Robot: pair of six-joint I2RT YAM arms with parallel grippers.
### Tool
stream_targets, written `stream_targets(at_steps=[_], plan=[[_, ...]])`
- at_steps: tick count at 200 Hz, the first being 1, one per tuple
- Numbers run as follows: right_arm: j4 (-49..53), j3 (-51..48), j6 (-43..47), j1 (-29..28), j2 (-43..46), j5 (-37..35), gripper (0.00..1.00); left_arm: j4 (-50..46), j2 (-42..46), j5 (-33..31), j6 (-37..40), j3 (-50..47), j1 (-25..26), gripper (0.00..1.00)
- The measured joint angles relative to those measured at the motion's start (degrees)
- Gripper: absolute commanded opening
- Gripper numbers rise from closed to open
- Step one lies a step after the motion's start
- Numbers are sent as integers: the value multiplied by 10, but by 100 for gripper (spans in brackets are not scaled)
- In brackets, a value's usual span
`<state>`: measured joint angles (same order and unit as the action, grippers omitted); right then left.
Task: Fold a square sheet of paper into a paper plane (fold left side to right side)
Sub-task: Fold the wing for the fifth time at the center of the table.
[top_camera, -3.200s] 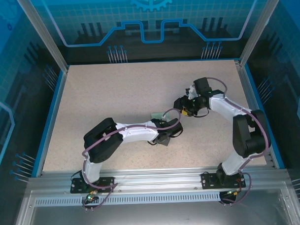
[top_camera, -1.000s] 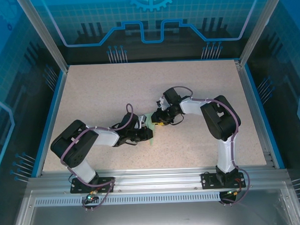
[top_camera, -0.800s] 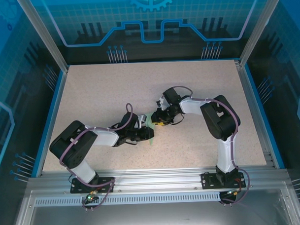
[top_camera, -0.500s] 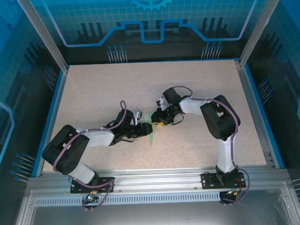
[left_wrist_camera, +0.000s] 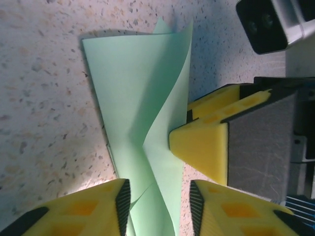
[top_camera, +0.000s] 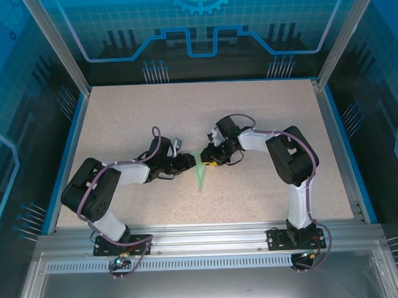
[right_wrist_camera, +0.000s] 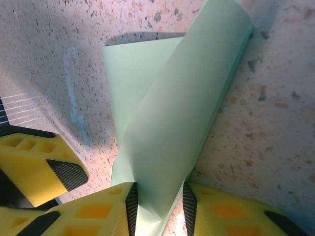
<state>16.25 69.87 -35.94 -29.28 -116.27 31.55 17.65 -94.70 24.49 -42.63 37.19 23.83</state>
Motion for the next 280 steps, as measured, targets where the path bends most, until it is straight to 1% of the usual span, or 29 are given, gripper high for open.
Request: stream_targets(at_steps=[53, 119, 144, 178, 198, 280], plan=[[0, 0, 0, 0, 0, 0, 33, 22, -44, 12, -13, 14, 0, 37], [0, 0, 0, 0, 0, 0, 33, 47, -69, 26, -26, 24, 0, 29], [0, 0, 0, 0, 0, 0, 33, 54, -79, 31, -29, 27, 0, 23], [0, 0, 0, 0, 0, 0, 33, 54, -88, 33, -36, 28, -1, 8], [0, 0, 0, 0, 0, 0, 34, 52, -88, 29, -35, 28, 0, 3], [-1, 0, 2, 0, 0, 4, 38, 19, -67, -3, -19, 27, 0, 1]])
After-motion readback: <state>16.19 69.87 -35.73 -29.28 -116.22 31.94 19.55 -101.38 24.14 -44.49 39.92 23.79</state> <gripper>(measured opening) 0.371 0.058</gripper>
